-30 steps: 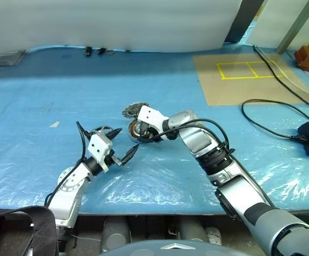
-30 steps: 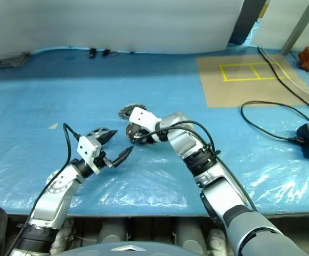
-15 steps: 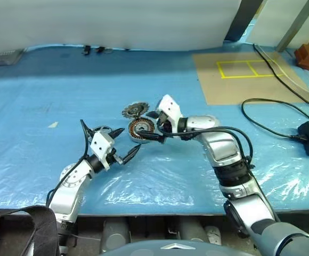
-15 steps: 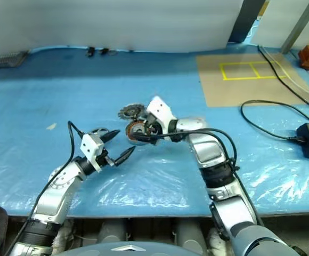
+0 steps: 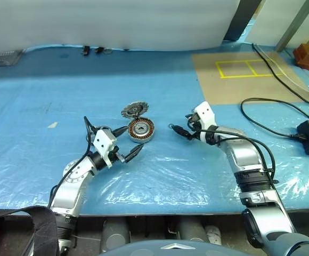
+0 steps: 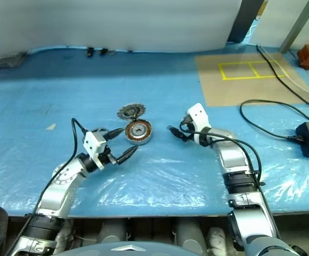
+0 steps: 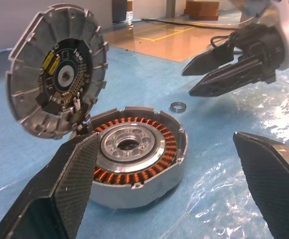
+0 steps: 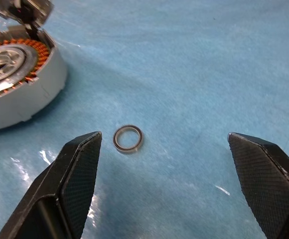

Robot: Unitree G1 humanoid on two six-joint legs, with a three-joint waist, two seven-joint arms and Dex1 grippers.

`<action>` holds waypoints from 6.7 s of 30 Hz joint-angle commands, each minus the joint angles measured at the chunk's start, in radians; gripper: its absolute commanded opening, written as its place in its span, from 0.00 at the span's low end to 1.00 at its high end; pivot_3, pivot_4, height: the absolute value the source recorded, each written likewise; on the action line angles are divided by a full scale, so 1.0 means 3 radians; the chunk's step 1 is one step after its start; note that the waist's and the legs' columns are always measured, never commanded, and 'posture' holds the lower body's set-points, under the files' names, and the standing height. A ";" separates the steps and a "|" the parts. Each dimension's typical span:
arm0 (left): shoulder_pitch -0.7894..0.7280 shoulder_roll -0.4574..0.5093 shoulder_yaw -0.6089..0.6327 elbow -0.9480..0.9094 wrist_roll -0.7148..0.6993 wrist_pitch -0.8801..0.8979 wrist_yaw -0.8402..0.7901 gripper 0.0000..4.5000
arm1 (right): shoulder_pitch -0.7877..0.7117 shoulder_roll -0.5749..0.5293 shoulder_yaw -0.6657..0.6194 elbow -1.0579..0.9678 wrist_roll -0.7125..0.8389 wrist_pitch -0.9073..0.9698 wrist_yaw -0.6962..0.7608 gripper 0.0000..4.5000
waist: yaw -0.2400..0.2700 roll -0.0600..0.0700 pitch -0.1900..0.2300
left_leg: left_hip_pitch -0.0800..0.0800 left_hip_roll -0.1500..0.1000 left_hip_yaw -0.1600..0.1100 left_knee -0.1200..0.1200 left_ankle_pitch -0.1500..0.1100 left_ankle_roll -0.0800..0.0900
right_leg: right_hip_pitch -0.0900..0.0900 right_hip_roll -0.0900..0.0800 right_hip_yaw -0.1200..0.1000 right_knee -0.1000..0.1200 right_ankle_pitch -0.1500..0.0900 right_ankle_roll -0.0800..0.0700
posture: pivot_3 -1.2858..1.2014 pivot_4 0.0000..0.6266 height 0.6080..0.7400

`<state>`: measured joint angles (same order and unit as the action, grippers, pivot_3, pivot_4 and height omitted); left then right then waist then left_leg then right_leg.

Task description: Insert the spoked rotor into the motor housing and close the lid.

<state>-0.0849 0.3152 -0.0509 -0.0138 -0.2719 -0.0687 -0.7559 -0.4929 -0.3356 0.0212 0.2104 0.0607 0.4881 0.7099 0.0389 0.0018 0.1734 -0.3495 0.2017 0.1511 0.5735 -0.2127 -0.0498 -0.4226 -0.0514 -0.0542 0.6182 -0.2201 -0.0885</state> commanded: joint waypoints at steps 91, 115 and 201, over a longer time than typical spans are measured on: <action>0.0199 0.0117 0.0114 -0.0145 -0.0024 -0.0055 0.0145 1.00 | -0.1083 0.0405 0.1112 0.0876 -0.0308 -0.0557 0.0694 0.15 | 0.0006 -0.0001 0.0000 | -0.0002 0.0002 0.0000 0.0003 0.0000 0.0001 | -0.0002 0.0000 0.0000 0.0001 0.0001 -0.0001 | 0.52 0.24 1.00; 0.0210 0.0112 0.0115 -0.0132 -0.0020 -0.0049 0.0156 1.00 | -0.1012 0.0407 0.1192 0.0836 -0.0423 -0.0614 0.0750 0.15 | 0.0006 -0.0001 0.0000 | -0.0002 0.0003 0.0000 0.0005 0.0000 0.0001 | -0.0002 0.0000 0.0000 0.0003 0.0001 -0.0002 | 0.52 0.24 1.00; 0.0076 0.0116 0.0066 -0.0074 0.0020 0.0065 0.0141 1.00 | -0.1091 0.0478 0.1039 0.0866 -0.0302 -0.0442 0.0739 0.15 | 0.0008 -0.0001 0.0000 | -0.0002 0.0003 0.0000 0.0007 0.0000 0.0001 | -0.0002 -0.0001 0.0000 0.0005 0.0001 -0.0002 | 0.52 0.24 1.00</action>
<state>-0.0644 0.3461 -0.0410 -0.0026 -0.2584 -0.0430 -0.7149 -0.8152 -0.1985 0.3373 0.4937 -0.0364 0.3610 0.9346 0.0412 0.0014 0.1736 -0.3500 0.2026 0.1513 0.5755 -0.2128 -0.0495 -0.4230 -0.0516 -0.0543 0.6196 -0.2199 -0.0891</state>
